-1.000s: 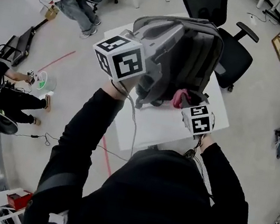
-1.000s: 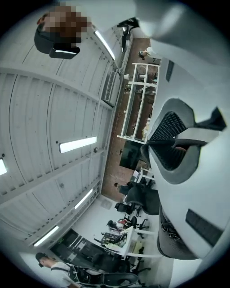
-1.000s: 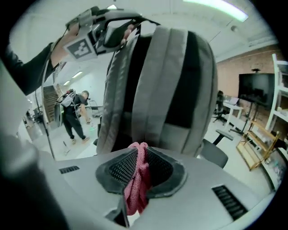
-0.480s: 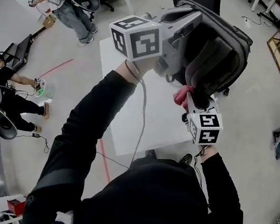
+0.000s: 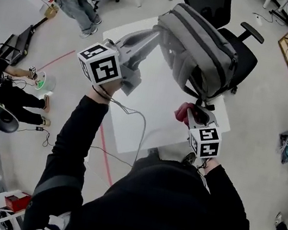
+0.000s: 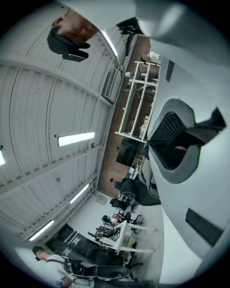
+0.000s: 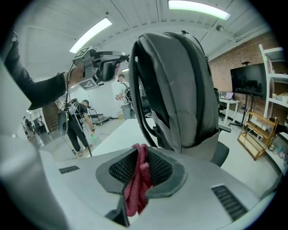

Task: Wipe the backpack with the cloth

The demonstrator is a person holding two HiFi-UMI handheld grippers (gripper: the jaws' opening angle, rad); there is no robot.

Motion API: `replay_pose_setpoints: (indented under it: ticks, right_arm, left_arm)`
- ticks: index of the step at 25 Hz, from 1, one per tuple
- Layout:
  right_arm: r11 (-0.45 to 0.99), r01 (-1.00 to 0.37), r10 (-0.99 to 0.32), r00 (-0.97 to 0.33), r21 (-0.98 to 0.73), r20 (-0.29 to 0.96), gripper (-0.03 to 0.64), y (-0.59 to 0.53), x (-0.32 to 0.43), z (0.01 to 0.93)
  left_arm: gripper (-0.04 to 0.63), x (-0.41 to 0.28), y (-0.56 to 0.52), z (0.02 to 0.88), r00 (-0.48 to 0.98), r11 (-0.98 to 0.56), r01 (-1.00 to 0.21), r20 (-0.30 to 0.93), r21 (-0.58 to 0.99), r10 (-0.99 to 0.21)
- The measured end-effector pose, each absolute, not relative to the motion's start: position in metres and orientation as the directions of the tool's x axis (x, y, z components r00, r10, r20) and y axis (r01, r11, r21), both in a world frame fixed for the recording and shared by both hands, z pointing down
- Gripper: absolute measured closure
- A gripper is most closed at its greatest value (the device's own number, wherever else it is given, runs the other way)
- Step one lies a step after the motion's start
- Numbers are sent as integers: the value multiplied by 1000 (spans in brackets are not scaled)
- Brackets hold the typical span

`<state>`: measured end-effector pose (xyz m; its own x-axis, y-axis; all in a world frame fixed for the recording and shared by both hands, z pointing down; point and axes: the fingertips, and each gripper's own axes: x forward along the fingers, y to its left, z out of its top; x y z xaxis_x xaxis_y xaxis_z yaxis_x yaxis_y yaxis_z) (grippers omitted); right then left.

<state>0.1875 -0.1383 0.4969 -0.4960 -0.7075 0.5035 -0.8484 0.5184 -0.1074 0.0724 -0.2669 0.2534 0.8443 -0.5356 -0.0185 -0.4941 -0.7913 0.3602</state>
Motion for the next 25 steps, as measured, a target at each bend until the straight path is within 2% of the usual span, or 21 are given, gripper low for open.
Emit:
replay_pose_setpoints:
  ticks: [6,10,12,14,18,25]
  right_arm:
    - [557,-823,-623,-504,-112,599,543,-100,195,542]
    - [526,-843,-613,-468,-113,637,543,-98,201,555]
    - [509,-853,-620,-454,-112,640,543,-104,202,555]
    - [499,-860,-632,-443,-103,636,543,-110,200,551]
    - [484,-871,-668,-428,-82,609,543,-119,186,535]
    - [470,-879,-710,-432,-82,556,543,-126,154,505]
  left_arm:
    - [557,-40,-233,303,706,-618,-662,76,423,-704]
    - [557,-121,-226,369,549,-456,-824,275,336,-789]
    - [557,-150,-221,413,486,-393,-869,371,301,-791]
    - [557,-170,-218,458,459,-326,-879,427,349,-779]
    - [557,-200,-212,535,409,-196,-883,493,427,-768]
    - [553,-233,-204,623,343,-83,-911,629,404,-697]
